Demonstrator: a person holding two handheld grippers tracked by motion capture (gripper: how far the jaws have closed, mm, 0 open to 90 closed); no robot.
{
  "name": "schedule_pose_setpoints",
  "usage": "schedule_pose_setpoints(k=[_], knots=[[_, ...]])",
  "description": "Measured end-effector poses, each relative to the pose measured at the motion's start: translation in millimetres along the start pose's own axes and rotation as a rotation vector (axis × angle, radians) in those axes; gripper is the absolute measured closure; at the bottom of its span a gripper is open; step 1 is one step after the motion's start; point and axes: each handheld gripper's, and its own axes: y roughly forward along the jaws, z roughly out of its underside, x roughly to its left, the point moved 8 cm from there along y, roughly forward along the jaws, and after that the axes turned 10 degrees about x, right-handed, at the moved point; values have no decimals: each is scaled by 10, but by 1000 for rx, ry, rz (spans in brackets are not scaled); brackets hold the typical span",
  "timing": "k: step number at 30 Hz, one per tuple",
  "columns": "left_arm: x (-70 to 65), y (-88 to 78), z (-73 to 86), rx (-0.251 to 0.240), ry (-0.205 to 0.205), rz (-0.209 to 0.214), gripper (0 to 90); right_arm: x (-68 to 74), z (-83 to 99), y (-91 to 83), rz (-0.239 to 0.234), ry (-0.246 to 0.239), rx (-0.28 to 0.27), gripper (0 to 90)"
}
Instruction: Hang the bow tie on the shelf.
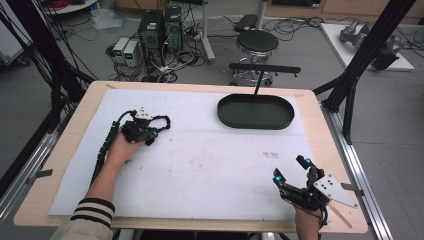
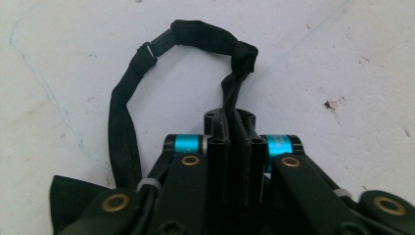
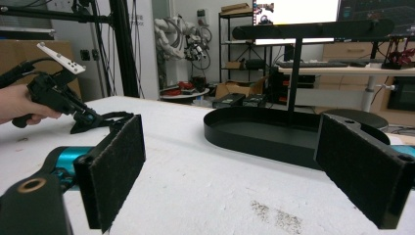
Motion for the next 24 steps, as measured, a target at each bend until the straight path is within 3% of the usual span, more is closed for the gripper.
schedule_pose_setpoints(k=[2, 4, 9, 15, 17, 24], knots=[[-16, -6, -4, -2, 6, -6, 872, 8, 2, 6, -1, 1, 1, 109], [-41, -45, -40, -42, 5, -4, 876, 14, -1, 4, -5, -2, 0, 109], [-105, -300, -254, -239, -4, -13, 877, 12, -3, 1, -4, 7, -3, 109], [-212, -646, -554, -492, -50, -26, 878, 21, -3, 9, -10, 3, -6, 109], [-247, -725, -629, -546, -52, -43, 878, 24, 0, 9, -11, 7, -4, 109], [-463, -1062, -972, -811, -64, -109, 878, 21, -8, 3, -12, 10, -12, 109]])
